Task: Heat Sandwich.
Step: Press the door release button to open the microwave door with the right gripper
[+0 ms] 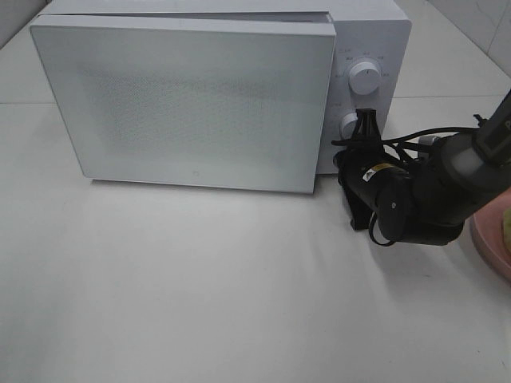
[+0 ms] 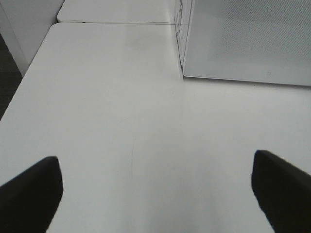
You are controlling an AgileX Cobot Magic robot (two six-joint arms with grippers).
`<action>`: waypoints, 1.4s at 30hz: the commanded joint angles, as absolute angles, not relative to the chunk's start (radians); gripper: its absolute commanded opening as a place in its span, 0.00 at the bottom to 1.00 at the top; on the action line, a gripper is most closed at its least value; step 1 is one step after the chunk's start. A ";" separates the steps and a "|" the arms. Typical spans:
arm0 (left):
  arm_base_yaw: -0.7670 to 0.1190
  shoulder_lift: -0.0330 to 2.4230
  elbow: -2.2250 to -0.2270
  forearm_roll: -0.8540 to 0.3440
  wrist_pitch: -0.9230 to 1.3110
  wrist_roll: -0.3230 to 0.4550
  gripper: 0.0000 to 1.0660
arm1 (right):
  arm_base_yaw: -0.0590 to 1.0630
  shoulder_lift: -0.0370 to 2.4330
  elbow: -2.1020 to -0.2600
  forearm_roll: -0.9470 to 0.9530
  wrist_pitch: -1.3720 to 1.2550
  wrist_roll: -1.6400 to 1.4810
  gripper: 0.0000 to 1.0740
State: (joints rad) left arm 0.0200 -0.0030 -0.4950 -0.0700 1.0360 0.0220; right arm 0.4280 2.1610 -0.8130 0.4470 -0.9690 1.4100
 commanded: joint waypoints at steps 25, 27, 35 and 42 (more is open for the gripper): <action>0.023 -0.031 -0.493 -0.072 1.028 0.018 0.95 | 0.396 2.100 -0.807 0.398 -0.982 1.393 0.01; 0.023 -0.031 -0.493 -0.072 1.028 0.018 0.95 | 0.396 2.092 -0.795 0.396 -0.954 1.393 0.01; 0.023 -0.031 -0.493 -0.072 1.028 0.018 0.95 | 0.396 2.027 -0.723 0.340 -0.828 1.385 0.01; 0.023 -0.031 -0.493 -0.072 1.028 0.018 0.95 | 0.398 1.960 -0.651 0.329 -0.800 1.369 0.01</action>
